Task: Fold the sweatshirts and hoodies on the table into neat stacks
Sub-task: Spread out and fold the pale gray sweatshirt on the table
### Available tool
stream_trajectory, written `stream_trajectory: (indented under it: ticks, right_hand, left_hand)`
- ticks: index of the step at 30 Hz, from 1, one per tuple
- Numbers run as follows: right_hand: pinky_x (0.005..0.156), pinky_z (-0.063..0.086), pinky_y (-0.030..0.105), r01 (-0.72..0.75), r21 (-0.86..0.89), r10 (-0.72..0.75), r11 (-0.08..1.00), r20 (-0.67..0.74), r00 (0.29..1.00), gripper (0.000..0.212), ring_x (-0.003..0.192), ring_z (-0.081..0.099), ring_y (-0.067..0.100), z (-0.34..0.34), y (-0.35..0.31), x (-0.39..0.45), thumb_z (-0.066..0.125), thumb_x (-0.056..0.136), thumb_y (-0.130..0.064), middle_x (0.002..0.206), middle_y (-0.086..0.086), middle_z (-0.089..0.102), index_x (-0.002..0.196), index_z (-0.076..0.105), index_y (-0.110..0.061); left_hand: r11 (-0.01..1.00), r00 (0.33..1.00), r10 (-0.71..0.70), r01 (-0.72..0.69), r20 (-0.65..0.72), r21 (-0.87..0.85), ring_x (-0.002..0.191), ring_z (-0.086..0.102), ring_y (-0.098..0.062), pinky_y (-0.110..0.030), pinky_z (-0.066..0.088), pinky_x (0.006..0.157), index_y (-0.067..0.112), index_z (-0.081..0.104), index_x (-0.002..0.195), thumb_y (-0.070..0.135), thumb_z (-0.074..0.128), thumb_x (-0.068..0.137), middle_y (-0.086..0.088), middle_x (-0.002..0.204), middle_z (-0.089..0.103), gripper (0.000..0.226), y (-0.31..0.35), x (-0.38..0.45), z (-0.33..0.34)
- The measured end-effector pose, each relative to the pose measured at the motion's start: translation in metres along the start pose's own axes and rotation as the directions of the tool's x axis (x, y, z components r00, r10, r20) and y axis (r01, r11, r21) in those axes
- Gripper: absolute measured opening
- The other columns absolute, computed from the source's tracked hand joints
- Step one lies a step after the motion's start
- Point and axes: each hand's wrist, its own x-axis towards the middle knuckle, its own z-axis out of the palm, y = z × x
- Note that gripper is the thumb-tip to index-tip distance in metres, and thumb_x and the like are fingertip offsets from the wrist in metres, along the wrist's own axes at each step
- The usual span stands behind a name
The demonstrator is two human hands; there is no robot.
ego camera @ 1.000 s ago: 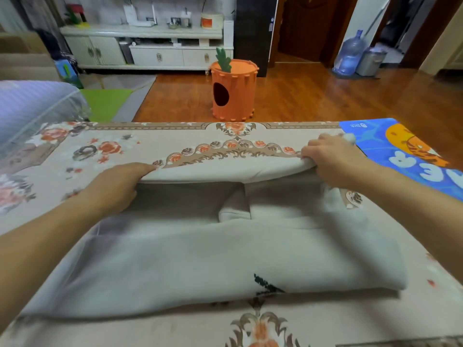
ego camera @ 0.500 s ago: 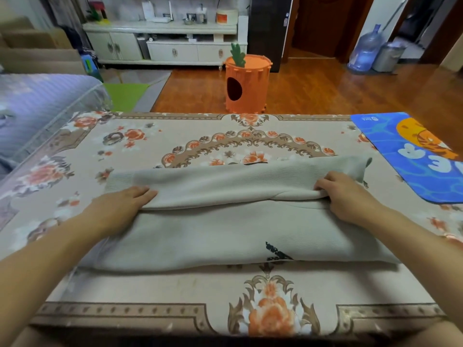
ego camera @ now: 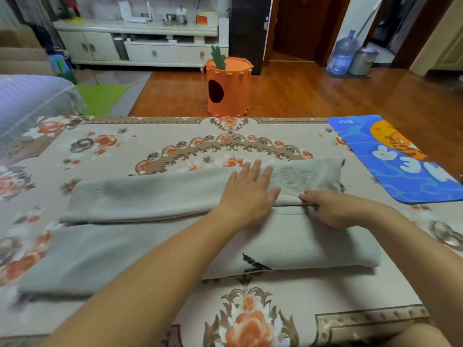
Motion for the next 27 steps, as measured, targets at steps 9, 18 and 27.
stream_trajectory:
  ticks: [9, 18, 27]
  right_hand:
    - [0.123, -0.001, 0.052, -0.159, 0.215, 0.235, 0.964, -0.399, 0.886, 0.069, 0.155, -0.006, 0.029, -0.001, -0.006, 0.098, 0.017, 0.099, -0.066, 0.170, 0.001, -0.001, 0.160, 0.010, -0.036]
    - [0.124, -0.002, 0.054, -0.297, 0.331, 0.394, 0.896, -0.278, 0.876, 0.066, 0.156, -0.006, 0.029, 0.018, 0.032, 0.121, 0.010, 0.101, -0.059, 0.170, 0.007, -0.004, 0.161, 0.009, -0.031]
    - [0.124, -0.003, 0.053, -0.052, 0.171, 0.126, 0.984, -0.457, 0.880, 0.061, 0.155, -0.007, 0.029, 0.043, -0.065, 0.100, 0.018, 0.104, -0.053, 0.170, 0.002, -0.002, 0.161, 0.009, -0.031]
  left_hand:
    - [0.992, 0.972, -0.125, 0.121, 0.199, 0.035, 0.148, -0.038, -0.027, -0.074, -0.012, 0.113, 0.052, -0.011, 0.156, 0.075, 0.011, 0.096, 0.010, 0.161, -0.039, 0.068, 0.003, 0.014, 0.036]
    - [0.913, 0.925, -0.354, 0.374, 0.138, -0.164, 0.155, -0.021, -0.035, -0.065, -0.012, 0.119, 0.044, -0.022, 0.156, 0.060, 0.014, 0.103, -0.004, 0.169, -0.024, 0.067, -0.009, 0.029, 0.033]
    - [0.933, 0.925, -0.334, 0.352, 0.181, -0.078, 0.155, -0.017, -0.035, -0.065, -0.010, 0.120, 0.040, -0.018, 0.159, 0.056, 0.015, 0.103, -0.009, 0.170, -0.018, 0.067, -0.010, 0.023, 0.032]
